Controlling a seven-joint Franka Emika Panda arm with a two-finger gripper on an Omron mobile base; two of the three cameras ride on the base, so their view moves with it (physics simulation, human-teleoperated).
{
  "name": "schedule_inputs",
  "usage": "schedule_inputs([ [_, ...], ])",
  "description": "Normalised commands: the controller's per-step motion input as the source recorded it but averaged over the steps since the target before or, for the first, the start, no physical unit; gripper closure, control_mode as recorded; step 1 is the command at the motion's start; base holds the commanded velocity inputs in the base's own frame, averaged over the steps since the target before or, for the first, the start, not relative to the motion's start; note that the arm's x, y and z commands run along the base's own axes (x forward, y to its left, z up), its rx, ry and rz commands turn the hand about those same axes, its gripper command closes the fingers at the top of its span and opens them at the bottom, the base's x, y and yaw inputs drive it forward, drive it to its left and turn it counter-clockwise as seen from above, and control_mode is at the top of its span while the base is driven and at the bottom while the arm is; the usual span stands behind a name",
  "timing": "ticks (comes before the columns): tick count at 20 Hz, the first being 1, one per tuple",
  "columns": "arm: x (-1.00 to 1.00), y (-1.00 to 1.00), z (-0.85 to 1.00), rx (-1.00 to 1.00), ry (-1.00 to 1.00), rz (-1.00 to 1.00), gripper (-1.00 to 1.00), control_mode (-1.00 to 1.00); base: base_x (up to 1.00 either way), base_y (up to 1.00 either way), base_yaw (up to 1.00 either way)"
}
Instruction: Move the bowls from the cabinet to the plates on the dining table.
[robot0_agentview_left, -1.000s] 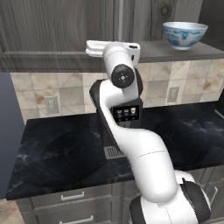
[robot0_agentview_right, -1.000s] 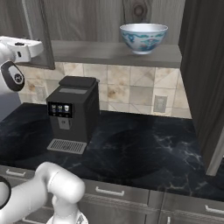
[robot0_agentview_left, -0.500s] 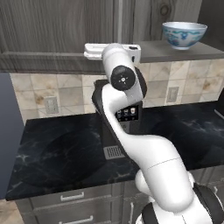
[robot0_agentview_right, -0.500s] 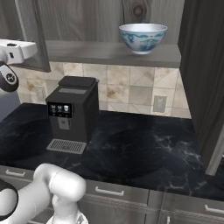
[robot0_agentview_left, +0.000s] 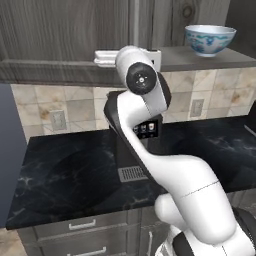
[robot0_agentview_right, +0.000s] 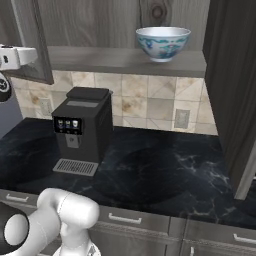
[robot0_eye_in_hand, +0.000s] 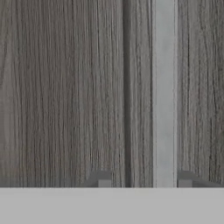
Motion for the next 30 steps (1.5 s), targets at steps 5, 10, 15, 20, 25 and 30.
schedule_inputs([
  [5, -0.50, 0.51, -0.14, 0.00, -0.04, 0.00, 1.00, -1.00, 0.00, 0.00, 0.00],
  [10, -0.51, 0.50, -0.15, 0.00, -0.04, 0.00, 1.00, -1.00, 0.00, 0.00, 0.00],
  [15, -0.51, 0.50, -0.14, 0.00, -0.03, 0.00, 1.00, -1.00, 0.00, 0.00, 0.00],
  [20, -0.50, 0.51, -0.14, 0.00, -0.02, 0.00, 1.00, -1.00, 0.00, 0.00, 0.00],
  [25, -0.49, 0.52, -0.15, 0.00, -0.02, 0.00, 1.00, -1.00, 0.00, 0.00, 0.00],
  [30, -0.47, 0.54, -0.16, 0.00, 0.00, 0.00, 1.00, -1.00, 0.00, 0.00, 0.00],
])
